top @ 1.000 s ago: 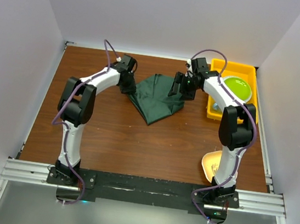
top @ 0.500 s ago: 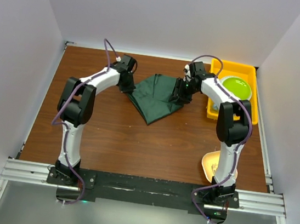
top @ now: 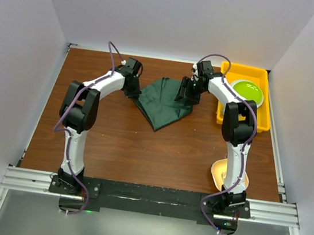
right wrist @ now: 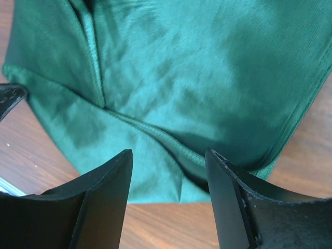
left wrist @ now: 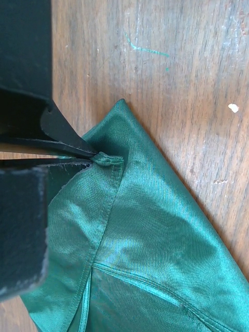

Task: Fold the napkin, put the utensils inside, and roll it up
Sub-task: Fold the napkin, then roll the napkin with the utensil

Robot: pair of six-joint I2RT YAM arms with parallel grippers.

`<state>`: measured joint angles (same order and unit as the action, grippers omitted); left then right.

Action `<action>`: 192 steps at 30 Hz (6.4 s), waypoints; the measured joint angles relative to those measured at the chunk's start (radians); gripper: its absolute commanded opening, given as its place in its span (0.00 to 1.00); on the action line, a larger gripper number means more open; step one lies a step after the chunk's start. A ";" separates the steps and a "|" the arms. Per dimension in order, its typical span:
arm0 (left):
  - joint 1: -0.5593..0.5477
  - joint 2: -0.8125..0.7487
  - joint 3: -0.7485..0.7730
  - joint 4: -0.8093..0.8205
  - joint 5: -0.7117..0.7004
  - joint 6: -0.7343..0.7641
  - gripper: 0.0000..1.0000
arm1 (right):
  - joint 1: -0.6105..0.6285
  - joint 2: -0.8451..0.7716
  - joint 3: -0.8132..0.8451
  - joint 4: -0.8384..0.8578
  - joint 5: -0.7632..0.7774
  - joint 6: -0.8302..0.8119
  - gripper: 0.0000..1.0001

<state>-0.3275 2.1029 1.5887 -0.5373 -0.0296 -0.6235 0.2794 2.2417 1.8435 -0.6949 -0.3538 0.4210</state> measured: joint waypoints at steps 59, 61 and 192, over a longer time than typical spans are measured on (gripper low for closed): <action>0.024 -0.090 -0.076 0.111 0.206 0.002 0.19 | -0.040 0.097 0.115 -0.097 -0.061 -0.086 0.56; 0.025 -0.068 -0.076 0.102 0.203 0.003 0.19 | -0.040 0.094 0.095 -0.094 -0.064 -0.090 0.56; 0.316 -0.757 -0.638 -0.003 0.116 0.074 0.40 | 0.567 0.146 0.236 -0.023 0.560 -0.472 0.64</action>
<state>-0.0113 1.3460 0.9508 -0.5407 0.0868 -0.5495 0.8467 2.3878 2.0792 -0.7177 0.2058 -0.0509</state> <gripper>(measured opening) 0.400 0.656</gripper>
